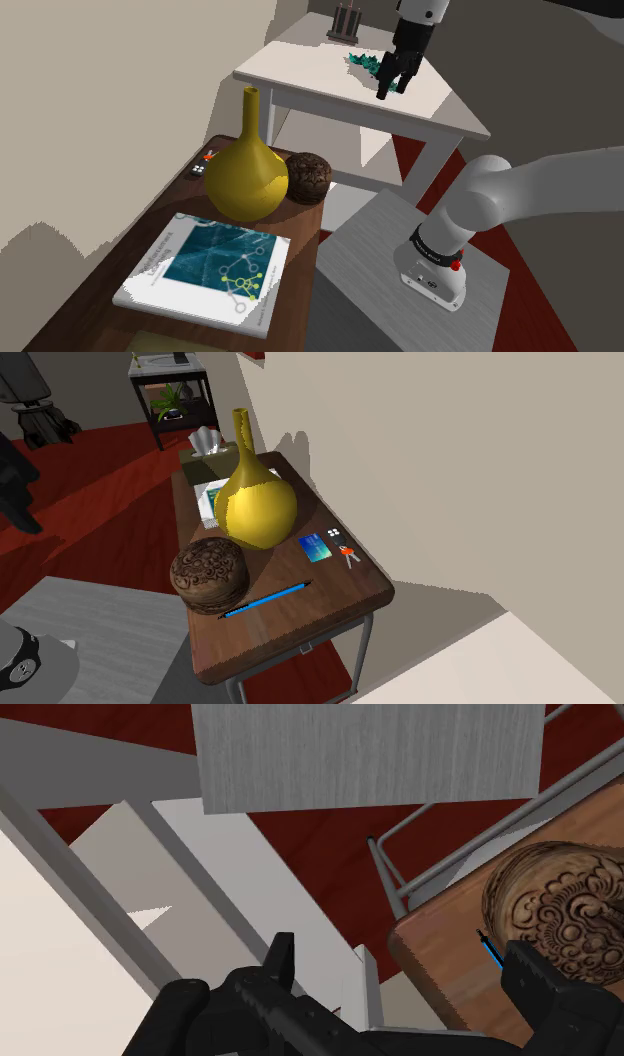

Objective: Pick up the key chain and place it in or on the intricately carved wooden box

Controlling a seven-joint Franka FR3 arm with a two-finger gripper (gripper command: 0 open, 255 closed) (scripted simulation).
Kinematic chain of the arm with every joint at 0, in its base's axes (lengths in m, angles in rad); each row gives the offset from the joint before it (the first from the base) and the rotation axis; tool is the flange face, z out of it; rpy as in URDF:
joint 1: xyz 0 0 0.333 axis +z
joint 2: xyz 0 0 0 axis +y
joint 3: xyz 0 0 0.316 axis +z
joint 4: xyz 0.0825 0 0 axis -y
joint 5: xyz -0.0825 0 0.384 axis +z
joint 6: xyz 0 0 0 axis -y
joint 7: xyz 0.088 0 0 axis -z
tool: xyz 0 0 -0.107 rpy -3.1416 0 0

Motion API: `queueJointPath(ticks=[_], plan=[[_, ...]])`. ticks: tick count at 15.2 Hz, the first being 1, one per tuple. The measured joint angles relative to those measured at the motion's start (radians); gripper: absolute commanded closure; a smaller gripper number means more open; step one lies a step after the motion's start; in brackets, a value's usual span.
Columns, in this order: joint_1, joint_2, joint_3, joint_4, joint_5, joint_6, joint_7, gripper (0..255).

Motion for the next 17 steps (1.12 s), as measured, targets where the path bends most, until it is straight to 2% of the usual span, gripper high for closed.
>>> queueJointPath(ticks=[3,8,17], plan=[[0.007,0.022,0.016,-0.007,0.012,0.03,0.016,0],[0.033,0.121,0.084,-0.014,0.058,0.142,0.08,0],[0.071,0.392,0.212,0.065,0.099,0.35,0.207,0]])
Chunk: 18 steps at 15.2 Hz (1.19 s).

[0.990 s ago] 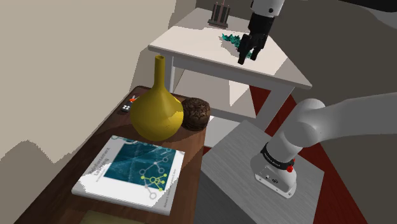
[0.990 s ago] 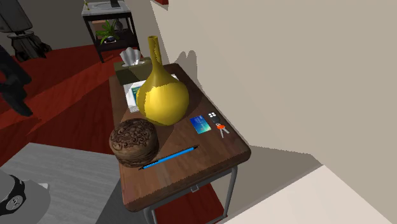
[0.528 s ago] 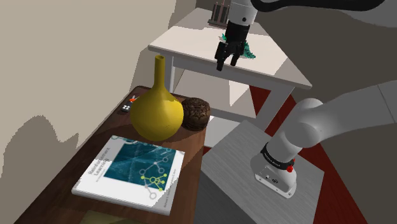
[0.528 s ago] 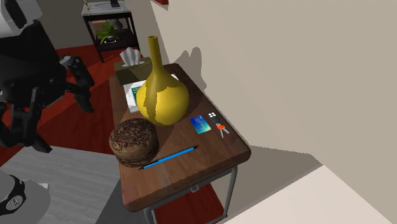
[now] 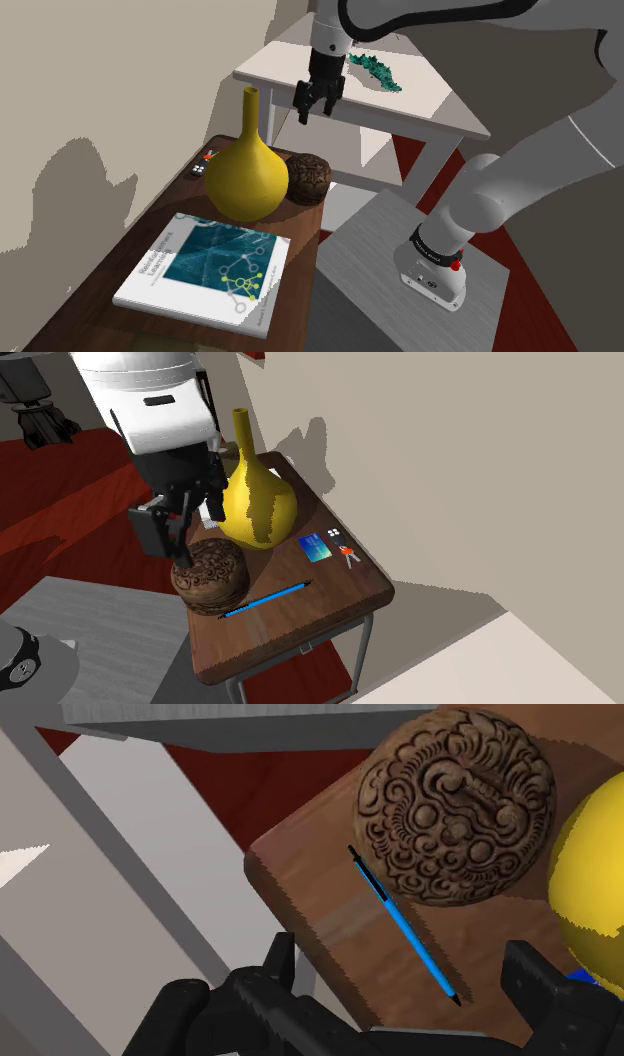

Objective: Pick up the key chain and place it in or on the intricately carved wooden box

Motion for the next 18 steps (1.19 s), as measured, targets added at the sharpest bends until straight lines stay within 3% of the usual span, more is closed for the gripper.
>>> queueJointPath(ticks=[8,18], plan=[[0.025,0.267,0.098,0.144,-0.038,0.133,0.125,0],[0.094,0.642,0.153,0.438,-0.181,0.203,0.284,0]])
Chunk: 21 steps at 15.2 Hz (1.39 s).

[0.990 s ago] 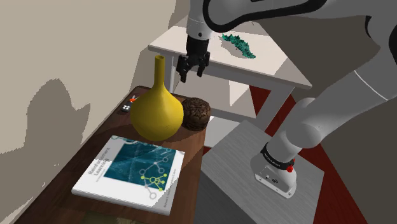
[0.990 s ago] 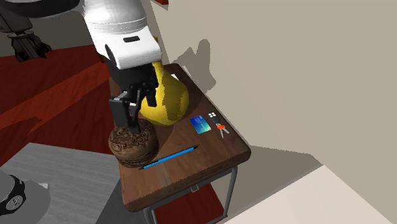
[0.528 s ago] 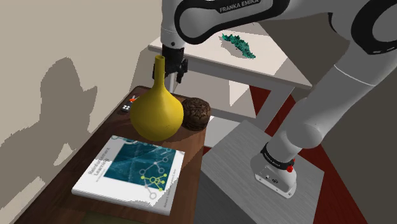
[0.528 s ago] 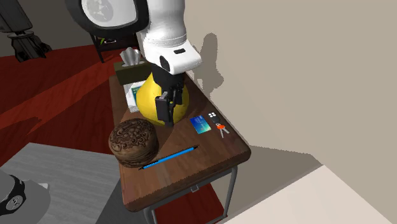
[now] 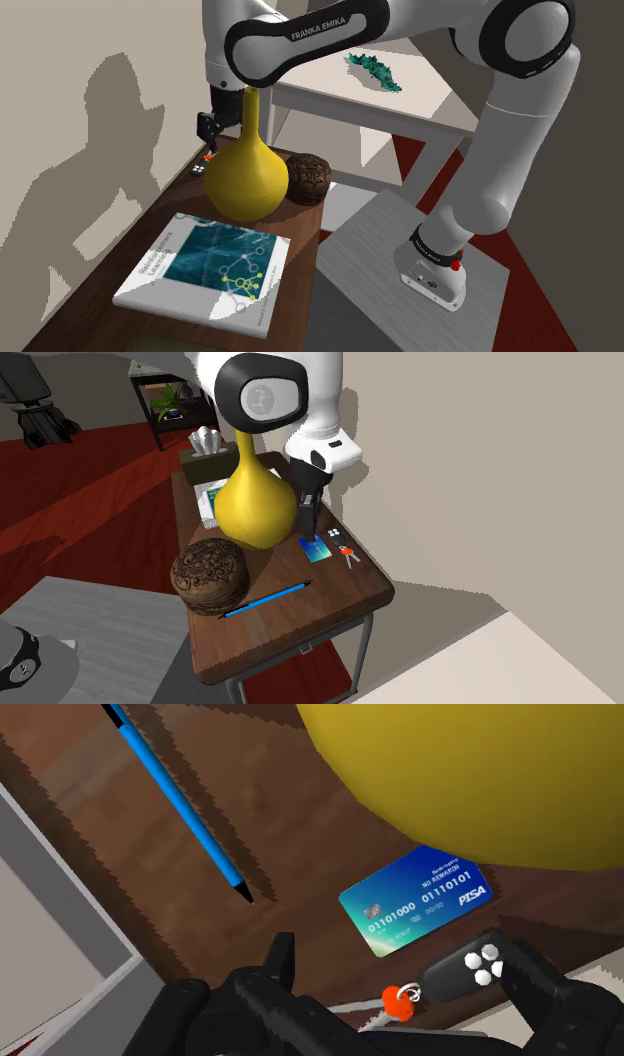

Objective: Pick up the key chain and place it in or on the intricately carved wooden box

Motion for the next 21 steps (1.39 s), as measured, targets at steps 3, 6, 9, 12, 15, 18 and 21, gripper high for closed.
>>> queueJointPath(ticks=[3,6,9,12,15,18,21], plan=[[0.043,0.107,0.003,0.138,-0.026,-0.007,0.047,0],[0.091,0.197,-0.018,0.243,0.074,-0.014,0.067,0],[0.162,0.217,-0.096,0.243,0.277,0.02,0.054,0],[0.27,0.222,-0.236,0.217,0.529,0.055,0.004,0],[0.327,0.206,-0.293,0.191,0.599,0.07,-0.004,0],[0.36,0.205,-0.337,0.209,0.528,0.043,0.12,0],[0.406,0.209,-0.402,0.229,0.434,0.022,0.31,0]])
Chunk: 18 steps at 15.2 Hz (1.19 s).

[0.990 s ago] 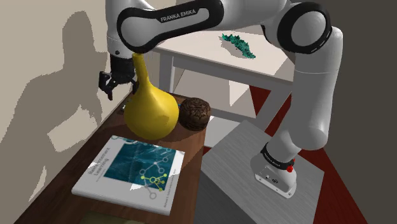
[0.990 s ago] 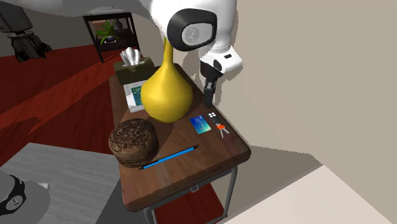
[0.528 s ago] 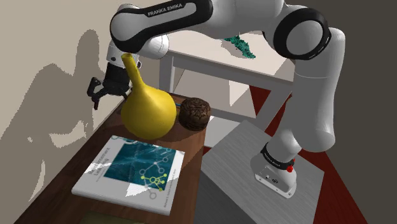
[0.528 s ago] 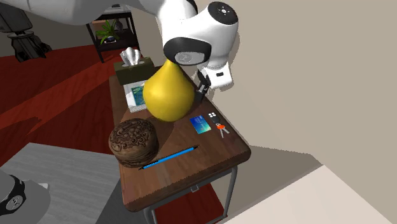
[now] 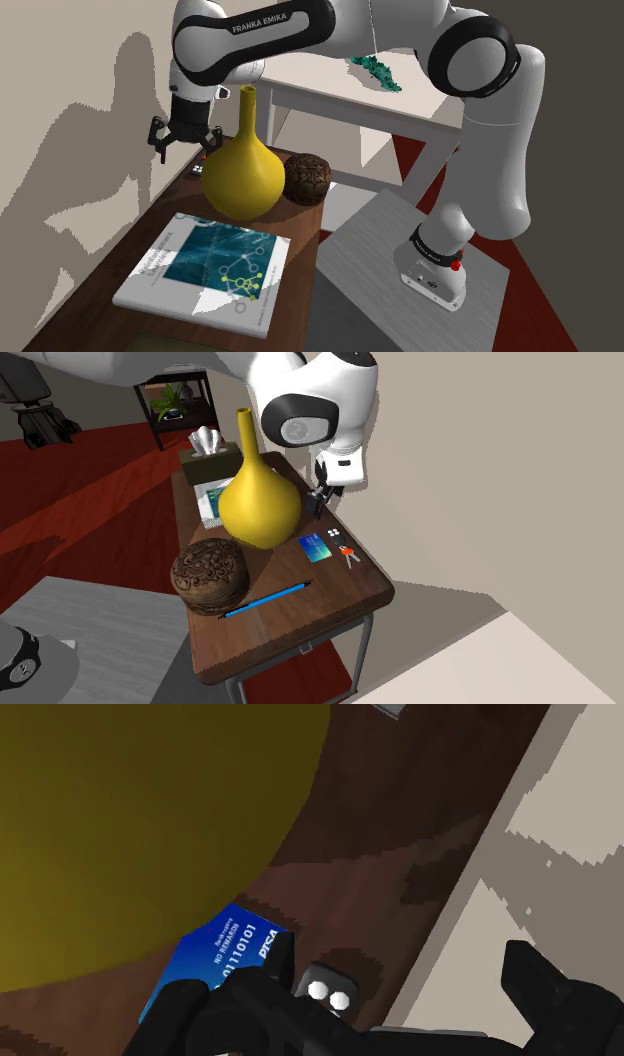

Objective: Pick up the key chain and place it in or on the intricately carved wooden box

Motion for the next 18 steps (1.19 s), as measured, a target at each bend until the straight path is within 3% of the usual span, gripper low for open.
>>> queueJointPath(ticks=[3,4,5,7,11,13,18], plan=[[0.08,0.008,-0.079,0.022,-0.026,-0.021,0.193,0],[0.096,0.007,-0.11,0.032,-0.052,-0.091,0.246,0],[0.093,0.017,-0.143,0.023,-0.095,-0.086,0.273,0],[0.095,0.02,-0.165,0.021,-0.123,-0.039,0.291,0],[0.097,0.031,-0.171,0.046,-0.127,-0.079,0.298,0],[0.098,0.023,-0.176,0.011,-0.104,-0.019,0.293,0],[0.105,0.025,-0.184,0.021,-0.108,-0.043,0.286,0]])
